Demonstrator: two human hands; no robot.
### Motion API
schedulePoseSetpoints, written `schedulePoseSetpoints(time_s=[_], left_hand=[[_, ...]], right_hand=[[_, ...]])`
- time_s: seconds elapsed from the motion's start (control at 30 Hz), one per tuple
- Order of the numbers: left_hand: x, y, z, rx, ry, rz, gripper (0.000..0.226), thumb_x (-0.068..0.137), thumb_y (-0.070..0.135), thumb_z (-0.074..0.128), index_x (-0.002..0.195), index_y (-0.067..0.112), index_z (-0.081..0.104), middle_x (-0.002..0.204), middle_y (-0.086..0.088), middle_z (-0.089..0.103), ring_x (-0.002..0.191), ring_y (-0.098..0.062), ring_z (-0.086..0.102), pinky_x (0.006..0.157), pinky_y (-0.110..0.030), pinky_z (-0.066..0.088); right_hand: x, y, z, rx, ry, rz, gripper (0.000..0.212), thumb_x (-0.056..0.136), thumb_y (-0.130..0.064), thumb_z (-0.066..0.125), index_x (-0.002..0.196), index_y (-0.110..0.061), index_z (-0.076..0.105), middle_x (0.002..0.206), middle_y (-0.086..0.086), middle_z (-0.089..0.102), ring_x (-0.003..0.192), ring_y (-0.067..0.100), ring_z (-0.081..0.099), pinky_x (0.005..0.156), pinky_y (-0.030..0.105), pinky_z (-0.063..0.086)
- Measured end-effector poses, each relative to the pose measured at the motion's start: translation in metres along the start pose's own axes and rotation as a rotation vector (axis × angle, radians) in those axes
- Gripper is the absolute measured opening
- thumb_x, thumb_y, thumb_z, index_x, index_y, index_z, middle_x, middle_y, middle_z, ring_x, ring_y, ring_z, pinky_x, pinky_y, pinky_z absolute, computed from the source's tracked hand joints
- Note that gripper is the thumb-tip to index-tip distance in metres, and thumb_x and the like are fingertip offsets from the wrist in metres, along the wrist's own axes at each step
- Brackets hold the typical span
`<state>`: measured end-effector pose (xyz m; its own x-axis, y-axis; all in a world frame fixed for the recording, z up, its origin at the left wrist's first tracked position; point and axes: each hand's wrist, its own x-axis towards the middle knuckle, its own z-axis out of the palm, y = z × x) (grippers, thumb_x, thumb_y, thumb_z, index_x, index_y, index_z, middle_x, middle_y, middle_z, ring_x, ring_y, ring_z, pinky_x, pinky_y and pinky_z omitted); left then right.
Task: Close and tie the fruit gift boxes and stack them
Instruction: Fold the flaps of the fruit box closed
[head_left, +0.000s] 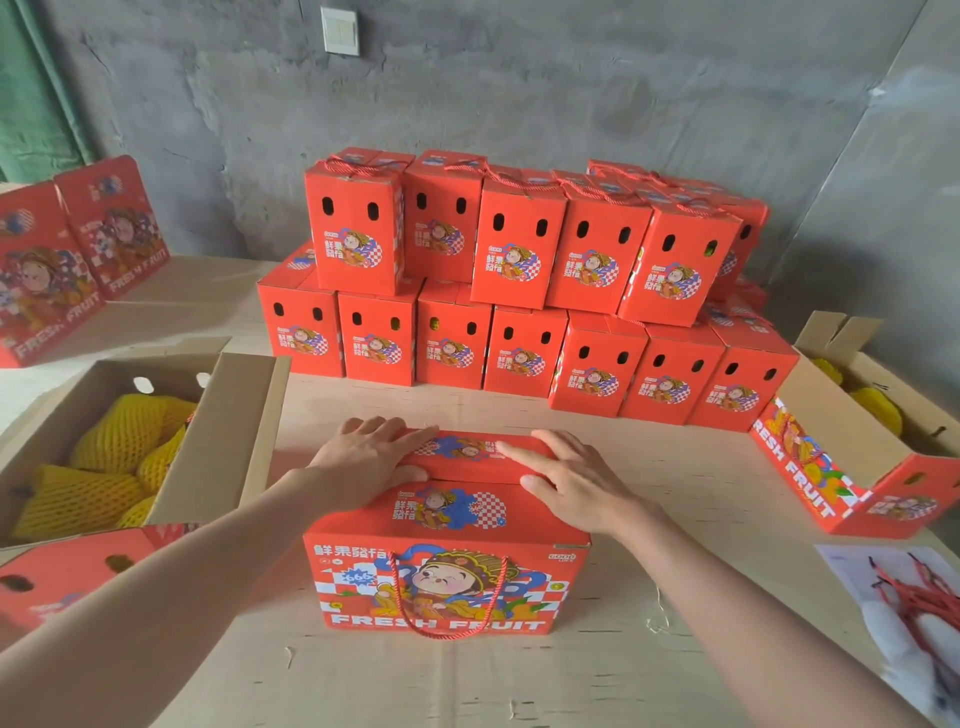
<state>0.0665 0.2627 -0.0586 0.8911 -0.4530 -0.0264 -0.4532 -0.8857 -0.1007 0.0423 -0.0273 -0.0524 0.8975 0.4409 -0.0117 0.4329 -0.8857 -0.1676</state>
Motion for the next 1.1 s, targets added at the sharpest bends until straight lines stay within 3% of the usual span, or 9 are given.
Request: schedulePoseSetpoints(time_s=[0.23, 0.37, 0.43, 0.57, 0.63, 0.73, 0.87, 1.0, 1.1], left_hand=[[-0.002, -0.001, 0.002, -0.066, -0.013, -0.062, 0.108, 0.054, 0.086, -0.027, 0.149, 0.043, 0.003, 0.147, 0.004, 0.03, 0.137, -0.02, 0.03, 0.116, -0.051, 0.013], [-0.003, -0.001, 0.002, -0.094, -0.034, -0.062, 0.116, 0.048, 0.088, -0.029, 0.149, 0.043, 0.007, 0.147, 0.006, 0.029, 0.138, -0.019, 0.027, 0.115, -0.047, 0.015], [0.001, -0.004, -0.001, -0.173, -0.065, -0.043, 0.103, 0.062, 0.086, -0.019, 0.149, 0.041, 0.011, 0.149, 0.007, 0.029, 0.138, -0.018, 0.027, 0.115, -0.045, 0.012], [0.007, -0.012, -0.007, -0.39, -0.085, -0.079, 0.055, 0.1, 0.05, 0.018, 0.15, 0.028, 0.023, 0.152, 0.003, 0.03, 0.139, -0.016, 0.026, 0.113, -0.034, 0.011], [0.0, -0.013, -0.002, -0.312, -0.076, -0.084, 0.068, 0.093, 0.061, 0.008, 0.151, 0.025, 0.017, 0.155, 0.003, 0.023, 0.143, -0.014, 0.016, 0.116, -0.034, 0.006], [-0.01, -0.012, 0.001, -0.243, -0.088, -0.068, 0.118, 0.055, 0.089, -0.021, 0.152, 0.028, 0.007, 0.157, 0.007, 0.015, 0.145, -0.011, 0.006, 0.118, -0.039, -0.002], [-0.006, -0.019, -0.009, -0.3, -0.178, -0.032, 0.122, 0.05, 0.1, 0.011, 0.151, 0.032, 0.008, 0.155, 0.006, 0.019, 0.141, -0.015, 0.017, 0.115, -0.036, 0.009], [0.0, -0.022, -0.011, -0.153, -0.147, 0.007, 0.129, 0.043, 0.1, -0.004, 0.151, 0.03, 0.013, 0.15, 0.005, 0.033, 0.133, -0.019, 0.037, 0.108, -0.032, 0.025], [0.003, -0.02, -0.01, -0.015, -0.118, 0.053, 0.112, 0.057, 0.09, -0.007, 0.151, 0.032, 0.005, 0.15, 0.005, 0.032, 0.131, -0.019, 0.04, 0.107, -0.033, 0.029]], right_hand=[[-0.001, 0.001, 0.002, -0.052, -0.045, -0.009, 0.046, 0.103, -0.041, 0.02, 0.137, -0.059, -0.005, 0.161, 0.002, 0.005, 0.145, 0.015, 0.002, 0.114, 0.042, 0.011], [0.0, 0.003, 0.001, -0.094, -0.07, 0.012, 0.045, 0.102, -0.045, 0.017, 0.138, -0.059, -0.007, 0.161, 0.003, 0.003, 0.146, 0.018, 0.002, 0.114, 0.043, 0.008], [0.008, -0.003, -0.002, -0.122, -0.106, 0.015, 0.045, 0.1, -0.054, 0.015, 0.14, -0.06, -0.005, 0.161, 0.005, 0.001, 0.147, 0.022, 0.001, 0.116, 0.046, 0.001], [0.019, -0.014, 0.0, -0.067, -0.124, -0.04, 0.042, 0.101, -0.052, 0.013, 0.138, -0.062, -0.004, 0.161, 0.001, -0.002, 0.148, 0.023, -0.003, 0.118, 0.045, -0.003], [0.016, -0.012, 0.007, -0.018, -0.126, -0.056, 0.04, 0.101, -0.05, 0.012, 0.135, -0.064, -0.004, 0.161, -0.001, -0.006, 0.147, 0.021, -0.008, 0.118, 0.044, -0.006], [0.016, -0.008, 0.006, -0.01, -0.079, -0.08, 0.04, 0.102, -0.049, 0.015, 0.14, -0.06, 0.009, 0.159, -0.001, 0.008, 0.143, 0.019, 0.005, 0.116, 0.041, 0.001], [0.019, -0.007, -0.004, -0.065, -0.141, -0.125, 0.058, 0.087, -0.071, 0.016, 0.143, -0.057, 0.008, 0.157, 0.002, 0.013, 0.142, 0.022, 0.01, 0.116, 0.044, 0.008], [0.023, -0.006, -0.009, -0.042, -0.145, -0.124, 0.051, 0.097, -0.057, 0.03, 0.142, -0.059, 0.007, 0.155, 0.004, 0.019, 0.141, 0.023, 0.016, 0.115, 0.041, 0.012], [0.025, -0.007, -0.012, -0.045, -0.184, -0.133, 0.047, 0.1, -0.051, 0.024, 0.134, -0.066, -0.006, 0.153, 0.004, 0.02, 0.139, 0.025, 0.019, 0.114, 0.043, 0.015]])
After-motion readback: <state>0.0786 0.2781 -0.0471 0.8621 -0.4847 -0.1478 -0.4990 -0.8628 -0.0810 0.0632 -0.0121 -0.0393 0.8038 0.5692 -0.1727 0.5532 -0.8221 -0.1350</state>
